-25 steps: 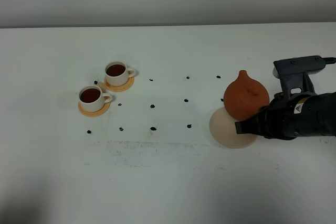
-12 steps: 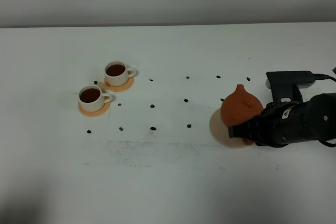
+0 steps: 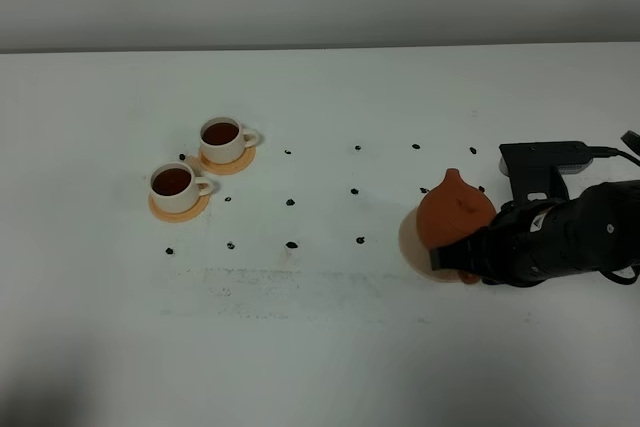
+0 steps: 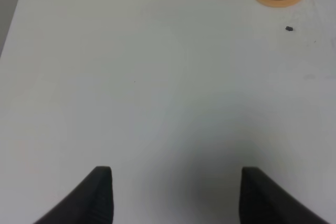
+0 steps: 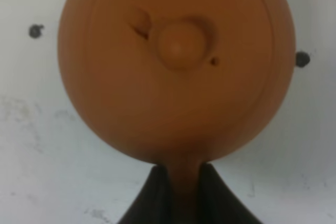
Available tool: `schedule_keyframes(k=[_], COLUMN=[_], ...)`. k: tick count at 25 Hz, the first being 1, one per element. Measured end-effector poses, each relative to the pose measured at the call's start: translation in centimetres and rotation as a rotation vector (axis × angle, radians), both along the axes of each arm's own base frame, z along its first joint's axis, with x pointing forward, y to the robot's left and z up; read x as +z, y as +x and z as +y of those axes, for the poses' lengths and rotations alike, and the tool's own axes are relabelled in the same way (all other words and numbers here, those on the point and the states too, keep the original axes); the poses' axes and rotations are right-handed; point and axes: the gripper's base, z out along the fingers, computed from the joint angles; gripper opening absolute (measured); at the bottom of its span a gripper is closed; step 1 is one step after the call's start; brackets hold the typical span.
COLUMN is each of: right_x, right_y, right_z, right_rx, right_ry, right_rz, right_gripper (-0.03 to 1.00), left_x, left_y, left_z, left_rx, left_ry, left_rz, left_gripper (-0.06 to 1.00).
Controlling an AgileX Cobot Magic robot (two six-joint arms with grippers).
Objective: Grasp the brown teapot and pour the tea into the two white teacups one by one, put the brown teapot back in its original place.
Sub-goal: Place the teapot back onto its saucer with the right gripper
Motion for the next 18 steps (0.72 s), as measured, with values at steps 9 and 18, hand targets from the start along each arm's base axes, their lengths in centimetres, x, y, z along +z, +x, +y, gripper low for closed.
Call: schedule_keyframes(k=[9,18], right_x=[-0.42,-0.48], right_y=[0.5,0.61], right_z=[0.17,0.21], right_rx=[-0.002,0.009], right_ry=[-0.003,-0.008], right_rz=[0.004,0.001], right_gripper=[0.09,0.09], left_x=[0.0,0.0], left_y=[0.0,0.0], left_z=[0.0,0.0], left_rx=[0.0,0.0], left_ry=[0.0,-0.001], left_rz=[0.0,0.0], left_gripper=[0.5,0.5])
